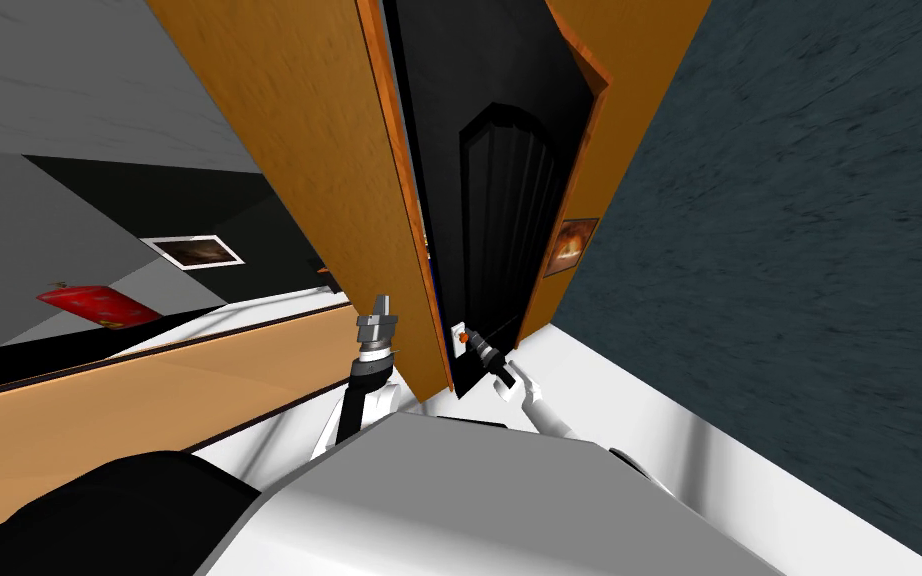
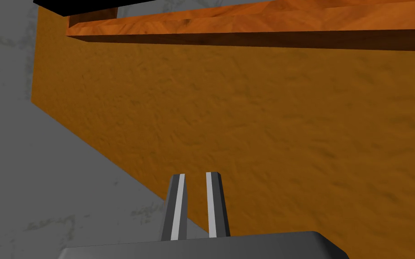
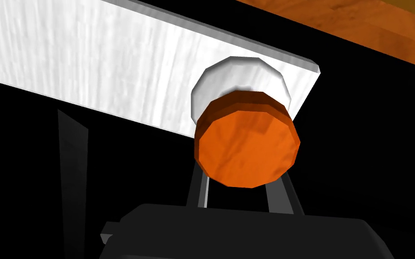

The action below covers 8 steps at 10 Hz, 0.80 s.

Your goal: Pull the door open

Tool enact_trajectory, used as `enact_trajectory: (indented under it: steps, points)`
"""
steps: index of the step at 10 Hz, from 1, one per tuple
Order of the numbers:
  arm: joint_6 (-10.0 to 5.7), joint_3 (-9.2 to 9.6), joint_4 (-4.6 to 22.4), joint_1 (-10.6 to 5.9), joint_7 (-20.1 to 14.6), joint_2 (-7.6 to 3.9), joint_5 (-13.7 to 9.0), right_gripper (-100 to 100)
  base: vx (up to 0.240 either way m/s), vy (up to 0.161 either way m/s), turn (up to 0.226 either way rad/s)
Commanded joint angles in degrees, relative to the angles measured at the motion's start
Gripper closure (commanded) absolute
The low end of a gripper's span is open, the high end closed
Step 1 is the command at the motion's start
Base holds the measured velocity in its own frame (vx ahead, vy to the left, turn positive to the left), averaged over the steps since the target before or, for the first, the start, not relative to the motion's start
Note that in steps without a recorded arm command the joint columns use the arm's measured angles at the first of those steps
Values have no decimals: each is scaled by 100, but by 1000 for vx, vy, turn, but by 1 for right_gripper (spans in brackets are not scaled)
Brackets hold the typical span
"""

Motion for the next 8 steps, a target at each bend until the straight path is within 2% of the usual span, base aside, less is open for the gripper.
enact_trajectory:
  steps: [1,8]
  points:
    - [-96,166,47,88,-197,89,-209,100,-25,-33,70]
    - [-96,166,47,88,-197,89,-209,100,-3,-4,-6]
